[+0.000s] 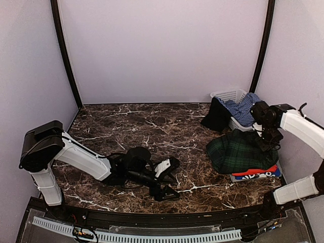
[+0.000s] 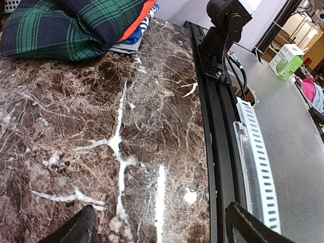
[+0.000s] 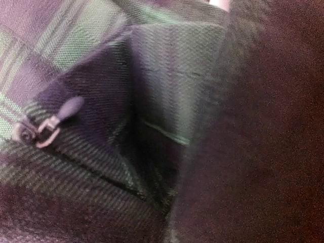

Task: Fold and stack the mixed laundry pile
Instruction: Place the square-folded skirt at the corner of the board, then adjust the square-folded skirt at the corner of the board.

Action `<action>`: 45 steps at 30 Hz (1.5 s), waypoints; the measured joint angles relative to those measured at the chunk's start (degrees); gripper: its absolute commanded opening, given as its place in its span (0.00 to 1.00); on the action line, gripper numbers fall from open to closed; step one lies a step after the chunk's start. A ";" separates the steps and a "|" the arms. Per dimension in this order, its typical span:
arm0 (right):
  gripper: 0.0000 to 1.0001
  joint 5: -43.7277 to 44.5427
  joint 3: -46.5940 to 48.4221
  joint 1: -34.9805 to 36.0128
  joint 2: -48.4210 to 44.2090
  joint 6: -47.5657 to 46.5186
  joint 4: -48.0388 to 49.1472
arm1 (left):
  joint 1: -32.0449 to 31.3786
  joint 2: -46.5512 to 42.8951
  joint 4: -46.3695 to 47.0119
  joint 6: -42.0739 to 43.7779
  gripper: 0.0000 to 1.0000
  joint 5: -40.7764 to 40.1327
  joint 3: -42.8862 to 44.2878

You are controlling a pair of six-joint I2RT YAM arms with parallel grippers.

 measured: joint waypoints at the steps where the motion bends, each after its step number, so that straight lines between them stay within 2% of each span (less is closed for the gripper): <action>1: 0.30 0.42 0.24 -0.26 -0.61 0.11 0.26 | 0.00 0.02 0.04 -0.11 0.87 0.13 0.00; 5: 0.35 2.82 2.03 -1.29 1.14 0.46 0.57 | 0.07 0.00 0.04 -0.28 0.87 0.52 0.00; 8: 0.48 4.39 2.80 -1.70 3.82 0.35 1.05 | 0.13 0.00 0.04 -0.28 0.87 0.52 -0.02; 9: 0.62 5.03 2.80 -1.81 4.42 0.28 1.16 | 0.28 0.00 0.04 -0.28 0.87 0.52 -0.02; 10: 0.87 5.64 2.80 -1.90 4.74 0.35 1.14 | 0.37 0.00 0.04 -0.31 0.87 0.52 -0.02; 11: 0.97 6.67 2.80 -1.97 4.79 0.50 1.16 | 0.44 0.00 0.04 -0.31 0.87 0.52 -0.02; 18: 0.99 17.16 4.72 -3.96 0.76 1.05 -0.83 | 1.25 0.00 0.55 -0.72 0.87 1.03 -0.02; 23: 0.99 19.08 13.11 -4.70 1.49 2.89 -2.84 | 1.77 0.00 0.87 -1.25 0.87 1.20 -0.02; 29: 0.99 5.75 27.80 -1.44 5.22 7.06 -5.62 | 2.93 -0.07 0.68 -2.49 0.87 1.16 -0.02; 34: 0.99 -10.56 35.82 0.02 5.42 13.84 -8.46 | 3.65 -0.74 -2.01 -2.73 0.88 0.68 1.09; 36: 0.99 -17.68 33.11 -0.02 4.11 17.90 -7.10 | 3.76 -0.74 -3.02 -2.73 0.88 0.42 2.58; 40: 0.99 -30.01 17.70 -0.02 -2.84 28.50 0.85 | 3.87 -0.76 -3.67 -2.78 0.88 0.31 4.48; 42: 0.99 -33.92 11.10 -0.72 -6.62 33.40 3.13 | 3.98 -0.76 -3.74 -2.97 0.88 0.37 4.70; 45: 0.99 -36.83 6.58 -3.50 -9.09 37.64 6.25 | 4.17 -0.76 -4.20 -3.39 0.88 0.74 4.70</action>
